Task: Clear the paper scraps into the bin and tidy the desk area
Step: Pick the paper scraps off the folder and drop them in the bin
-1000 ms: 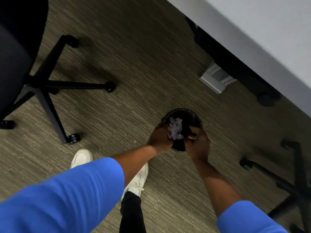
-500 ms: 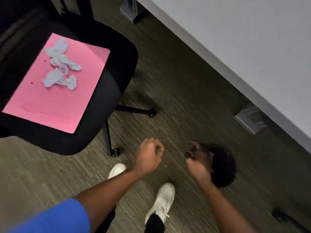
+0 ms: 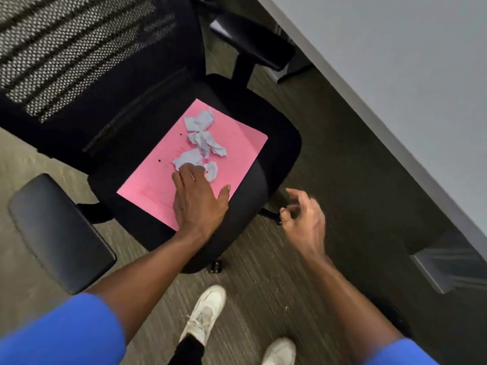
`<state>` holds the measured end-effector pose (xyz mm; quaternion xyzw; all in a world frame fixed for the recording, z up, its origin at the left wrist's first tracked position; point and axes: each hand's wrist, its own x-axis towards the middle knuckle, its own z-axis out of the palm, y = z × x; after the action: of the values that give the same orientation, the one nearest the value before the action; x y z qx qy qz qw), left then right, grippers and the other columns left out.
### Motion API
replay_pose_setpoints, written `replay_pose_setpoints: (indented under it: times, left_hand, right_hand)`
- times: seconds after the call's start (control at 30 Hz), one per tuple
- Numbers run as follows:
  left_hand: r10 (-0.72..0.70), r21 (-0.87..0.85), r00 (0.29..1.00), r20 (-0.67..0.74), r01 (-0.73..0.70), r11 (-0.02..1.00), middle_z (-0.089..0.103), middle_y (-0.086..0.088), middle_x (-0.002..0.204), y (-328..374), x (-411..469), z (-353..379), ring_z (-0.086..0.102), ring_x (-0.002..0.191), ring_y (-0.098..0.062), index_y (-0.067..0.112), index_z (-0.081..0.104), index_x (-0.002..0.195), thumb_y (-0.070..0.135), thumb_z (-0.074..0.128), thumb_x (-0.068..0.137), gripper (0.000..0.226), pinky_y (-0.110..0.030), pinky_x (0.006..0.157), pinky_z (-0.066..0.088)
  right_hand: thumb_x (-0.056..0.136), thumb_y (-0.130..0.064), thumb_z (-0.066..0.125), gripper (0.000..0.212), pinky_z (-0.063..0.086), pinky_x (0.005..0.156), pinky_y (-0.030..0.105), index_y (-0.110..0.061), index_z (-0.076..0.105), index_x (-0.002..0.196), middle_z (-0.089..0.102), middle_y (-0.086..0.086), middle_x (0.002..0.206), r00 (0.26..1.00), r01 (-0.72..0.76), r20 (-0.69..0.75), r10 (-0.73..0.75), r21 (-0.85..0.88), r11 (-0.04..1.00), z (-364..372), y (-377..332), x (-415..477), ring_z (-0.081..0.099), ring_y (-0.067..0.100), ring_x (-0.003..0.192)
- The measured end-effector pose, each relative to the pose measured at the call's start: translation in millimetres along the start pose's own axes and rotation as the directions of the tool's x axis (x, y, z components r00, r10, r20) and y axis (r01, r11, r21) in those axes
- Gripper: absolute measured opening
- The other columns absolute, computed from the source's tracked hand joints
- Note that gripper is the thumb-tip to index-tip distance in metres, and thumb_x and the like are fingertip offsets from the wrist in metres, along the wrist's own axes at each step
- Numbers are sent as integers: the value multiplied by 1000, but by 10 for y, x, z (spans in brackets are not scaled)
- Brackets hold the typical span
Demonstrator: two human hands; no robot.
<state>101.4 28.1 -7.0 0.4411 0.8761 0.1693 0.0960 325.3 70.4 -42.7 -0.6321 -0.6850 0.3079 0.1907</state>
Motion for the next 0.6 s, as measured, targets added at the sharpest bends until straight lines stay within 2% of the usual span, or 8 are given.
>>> replay_pose_setpoints:
  times: [0.07, 0.13, 0.2, 0.27, 0.33, 0.4, 0.5, 0.6]
  left_hand:
    - [-91, 50, 994, 67, 88, 995, 28, -20, 162, -84, 198, 6, 32, 145, -38, 4, 36, 148, 68, 73, 81, 99, -50, 100, 56]
    - [-154, 54, 976, 153, 147, 988, 6, -22, 172, -133, 348, 14, 15, 157, -42, 2, 18, 159, 76, 73, 77, 124, -49, 114, 46]
    - [-159, 41, 968, 196, 154, 987, -7, -21, 174, -160, 477, 17, 4, 161, -42, 3, 4, 164, 81, 72, 73, 137, -48, 122, 37]
    - [-139, 48, 964, 226, 131, 990, -11, -22, 174, -184, 591, 34, 1, 162, -42, 5, 0, 165, 81, 71, 73, 139, -46, 125, 31]
    - [-125, 55, 962, 241, 115, 992, -7, -23, 174, -243, 684, 68, 3, 162, -42, 9, 2, 165, 76, 73, 76, 132, -47, 124, 33]
    - [-69, 74, 978, 199, 55, 996, 8, -23, 171, -312, 725, 92, 17, 156, -43, 13, 12, 164, 69, 71, 82, 115, -49, 116, 43]
    - [52, 91, 990, 128, -63, 994, 32, -16, 157, -464, 766, 109, 36, 137, -35, 24, 32, 156, 60, 62, 93, 78, -44, 92, 55]
    - [104, 56, 985, 140, -112, 992, 39, -9, 147, -572, 752, 144, 42, 129, -28, 29, 48, 145, 46, 59, 100, 49, -41, 89, 56]
  right_hand:
    - [90, -23, 73, 50, 56, 93, 39, -31, 58, 138, 60, -3, 120, 997, 68, 28, -68, -10, 998, 98, -234, 243, 67, 10, 98]
    - [93, -35, 72, 54, 58, 89, 40, -34, 51, 143, 54, -5, 130, 992, 109, 70, -106, -31, 994, 206, -487, 475, 65, 9, 102]
    - [94, -43, 71, 59, 58, 88, 40, -38, 44, 147, 49, -5, 135, 984, 152, 109, -144, -68, 986, 337, -719, 706, 64, 11, 105]
    - [93, -49, 70, 66, 58, 90, 44, -41, 39, 150, 46, -2, 138, 969, 216, 144, -198, -124, 968, 470, -930, 920, 63, 15, 110]
    - [93, -52, 69, 72, 58, 93, 48, -42, 33, 154, 42, 2, 146, 951, 279, 188, -245, -178, 944, 606, -1110, 1111, 57, 22, 124]
    - [94, -53, 67, 77, 56, 95, 51, -39, 28, 158, 35, 7, 157, 931, 343, 217, -294, -245, 907, 701, -1247, 1252, 45, 28, 138]
    - [94, -63, 62, 83, 56, 98, 52, -41, 21, 162, 21, 11, 167, 885, 448, 287, -365, -322, 834, 915, -1423, 1461, 35, 34, 146]
    - [94, -72, 52, 83, 57, 97, 52, -47, 11, 162, 10, 9, 172, 832, 537, 379, -405, -366, 760, 1093, -1555, 1627, 31, 38, 149]
